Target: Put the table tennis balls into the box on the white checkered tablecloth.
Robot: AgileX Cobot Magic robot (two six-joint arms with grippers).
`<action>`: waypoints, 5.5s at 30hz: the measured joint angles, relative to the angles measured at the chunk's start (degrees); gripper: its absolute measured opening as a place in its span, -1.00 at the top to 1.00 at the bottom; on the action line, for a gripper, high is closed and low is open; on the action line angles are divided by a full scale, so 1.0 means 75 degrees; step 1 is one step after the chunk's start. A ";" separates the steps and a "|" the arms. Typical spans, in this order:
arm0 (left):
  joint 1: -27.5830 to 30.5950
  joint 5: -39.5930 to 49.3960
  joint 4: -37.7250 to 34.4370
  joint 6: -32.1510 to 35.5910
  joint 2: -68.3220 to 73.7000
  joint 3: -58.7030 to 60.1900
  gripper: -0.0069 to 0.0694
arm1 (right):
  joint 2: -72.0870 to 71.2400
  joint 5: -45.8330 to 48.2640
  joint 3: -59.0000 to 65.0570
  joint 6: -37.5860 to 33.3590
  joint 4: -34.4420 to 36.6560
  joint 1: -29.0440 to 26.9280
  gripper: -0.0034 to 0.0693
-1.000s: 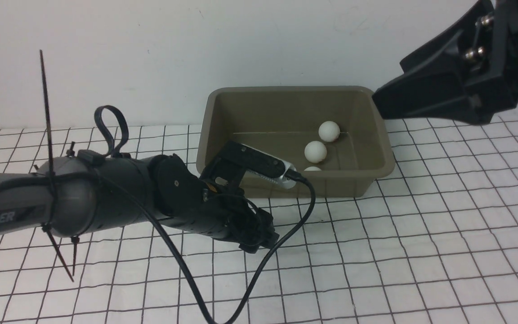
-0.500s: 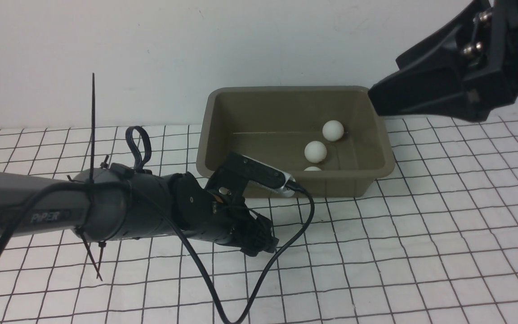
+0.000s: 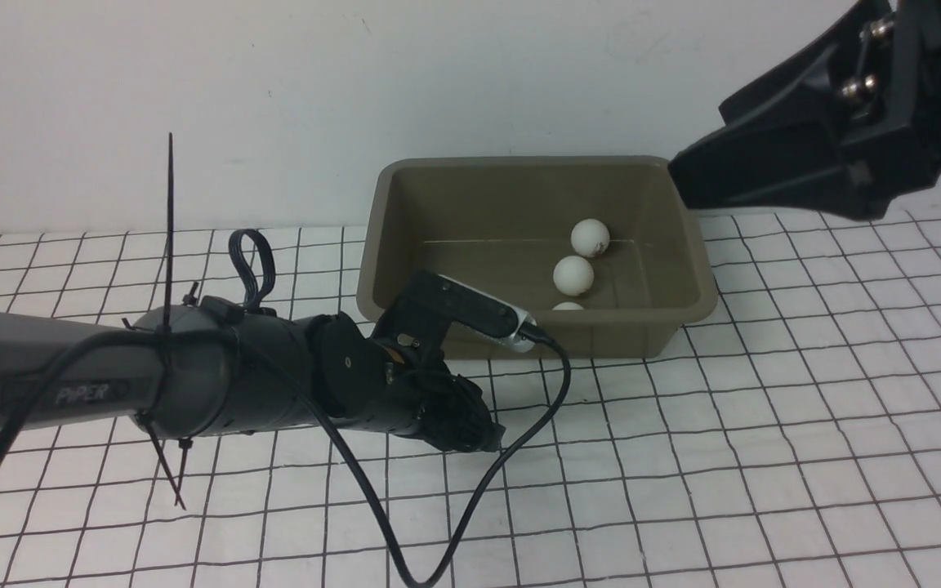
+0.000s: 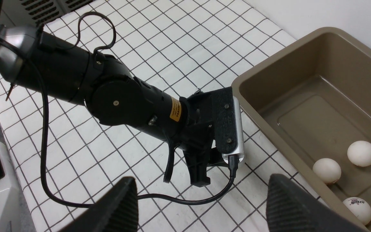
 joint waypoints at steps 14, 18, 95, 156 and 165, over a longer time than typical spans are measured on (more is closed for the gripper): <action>0.0000 0.1050 0.0000 0.0896 -0.1973 0.0000 0.03 | 0.0000 0.0000 0.0000 0.0000 0.0026 0.0000 -0.42; 0.0000 -0.0781 0.0000 0.1977 -0.1818 0.0000 0.03 | 0.0000 0.0000 0.0000 0.0000 0.0026 0.0000 -0.42; 0.1373 0.3986 -0.1193 0.2843 -0.4535 -0.1159 0.20 | -0.7178 -0.5272 0.7888 0.2820 -0.4408 0.0000 -0.36; 0.1373 0.4403 -0.1224 0.2843 -0.4535 -0.1159 0.20 | -0.9803 -0.5680 1.1179 0.2820 -0.3054 -0.2348 -0.36; 0.1373 0.4403 -0.1226 0.2843 -0.4528 -0.1159 0.20 | -0.9826 -0.6020 1.1274 0.2820 -0.3672 -0.2348 -0.36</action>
